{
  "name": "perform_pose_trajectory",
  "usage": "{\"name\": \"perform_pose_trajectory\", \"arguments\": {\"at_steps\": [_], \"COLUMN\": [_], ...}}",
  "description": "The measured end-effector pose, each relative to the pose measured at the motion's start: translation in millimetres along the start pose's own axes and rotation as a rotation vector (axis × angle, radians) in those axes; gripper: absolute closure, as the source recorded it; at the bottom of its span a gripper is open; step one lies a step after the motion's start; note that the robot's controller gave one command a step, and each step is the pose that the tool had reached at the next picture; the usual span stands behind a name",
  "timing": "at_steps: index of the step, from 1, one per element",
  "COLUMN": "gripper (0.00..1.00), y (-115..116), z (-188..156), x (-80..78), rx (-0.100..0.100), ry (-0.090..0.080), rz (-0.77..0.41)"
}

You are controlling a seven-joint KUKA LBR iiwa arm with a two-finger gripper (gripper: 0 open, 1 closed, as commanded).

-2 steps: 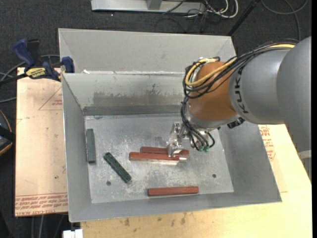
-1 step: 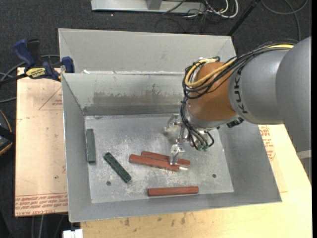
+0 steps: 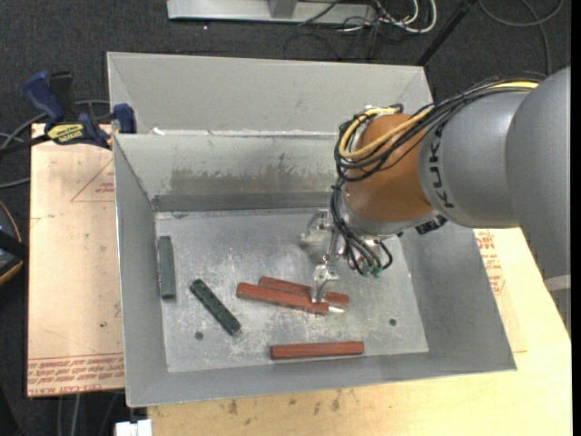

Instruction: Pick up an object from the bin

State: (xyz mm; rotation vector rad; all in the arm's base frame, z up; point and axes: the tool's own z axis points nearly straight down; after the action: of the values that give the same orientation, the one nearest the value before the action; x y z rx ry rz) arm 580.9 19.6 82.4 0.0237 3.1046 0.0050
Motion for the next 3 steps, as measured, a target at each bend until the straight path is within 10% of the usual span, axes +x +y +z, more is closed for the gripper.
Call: {"name": "perform_pose_trajectory", "arguments": {"at_steps": [1,2,3], "gripper": [1.00,0.00,0.00], "y": [42.0,44.7,44.8], "z": [-2.2,0.2,0.1], "x": [22.8,19.5,19.7], "rx": [0.007,0.000,0.000], "ry": [0.025,0.002,0.003], "rz": [0.068,0.070,0.070]}}
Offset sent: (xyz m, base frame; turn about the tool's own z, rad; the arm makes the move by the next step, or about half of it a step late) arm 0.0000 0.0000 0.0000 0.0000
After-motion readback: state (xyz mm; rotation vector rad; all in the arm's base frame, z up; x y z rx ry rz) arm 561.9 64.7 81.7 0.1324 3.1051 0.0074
